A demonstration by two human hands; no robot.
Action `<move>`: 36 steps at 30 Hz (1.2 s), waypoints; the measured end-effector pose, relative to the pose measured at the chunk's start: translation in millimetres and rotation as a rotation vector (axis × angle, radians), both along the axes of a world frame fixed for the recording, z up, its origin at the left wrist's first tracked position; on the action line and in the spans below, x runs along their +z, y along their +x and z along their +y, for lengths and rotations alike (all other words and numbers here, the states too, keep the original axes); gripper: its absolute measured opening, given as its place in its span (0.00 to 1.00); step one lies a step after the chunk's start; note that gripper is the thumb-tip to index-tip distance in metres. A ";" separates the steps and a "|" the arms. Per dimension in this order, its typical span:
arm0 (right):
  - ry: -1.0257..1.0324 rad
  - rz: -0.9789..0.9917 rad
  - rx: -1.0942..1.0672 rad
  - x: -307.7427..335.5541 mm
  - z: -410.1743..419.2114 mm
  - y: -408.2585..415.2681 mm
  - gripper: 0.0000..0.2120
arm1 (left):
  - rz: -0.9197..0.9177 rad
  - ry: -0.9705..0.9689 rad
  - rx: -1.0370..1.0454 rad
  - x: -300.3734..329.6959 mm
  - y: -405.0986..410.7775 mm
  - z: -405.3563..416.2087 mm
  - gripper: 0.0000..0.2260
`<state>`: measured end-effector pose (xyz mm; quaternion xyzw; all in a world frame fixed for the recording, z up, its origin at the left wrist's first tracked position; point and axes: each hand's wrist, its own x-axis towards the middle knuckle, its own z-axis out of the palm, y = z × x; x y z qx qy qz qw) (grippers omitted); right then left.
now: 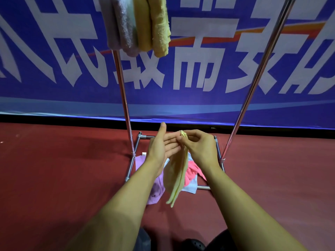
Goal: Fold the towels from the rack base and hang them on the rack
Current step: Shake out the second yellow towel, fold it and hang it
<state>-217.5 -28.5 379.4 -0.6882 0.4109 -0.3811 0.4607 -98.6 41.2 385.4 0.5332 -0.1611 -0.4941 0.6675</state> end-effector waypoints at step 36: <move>0.109 -0.276 -0.037 10.9 -25.1 -32.4 0.06 | -1.223 0.116 -0.177 -27.0 54.6 32.0 0.11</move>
